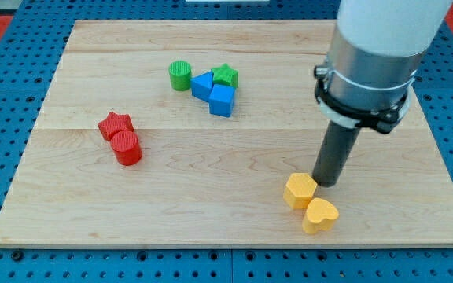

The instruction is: Move the green circle to the left

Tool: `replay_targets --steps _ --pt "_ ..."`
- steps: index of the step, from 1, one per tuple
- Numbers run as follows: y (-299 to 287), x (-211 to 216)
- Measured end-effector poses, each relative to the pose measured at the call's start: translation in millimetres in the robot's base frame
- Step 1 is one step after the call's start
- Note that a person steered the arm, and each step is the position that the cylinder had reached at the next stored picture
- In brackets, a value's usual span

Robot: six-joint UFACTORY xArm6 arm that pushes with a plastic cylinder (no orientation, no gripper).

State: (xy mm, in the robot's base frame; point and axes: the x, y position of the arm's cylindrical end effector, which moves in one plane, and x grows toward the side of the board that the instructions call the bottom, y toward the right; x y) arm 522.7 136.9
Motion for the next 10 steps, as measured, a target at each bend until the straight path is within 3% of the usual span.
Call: replay_targets --steps 2,4,5,8,10 --pt "34 -80" --pt "18 -94" --pt "-20 -102" --pt "-112 -197" --pt "-229 -210"
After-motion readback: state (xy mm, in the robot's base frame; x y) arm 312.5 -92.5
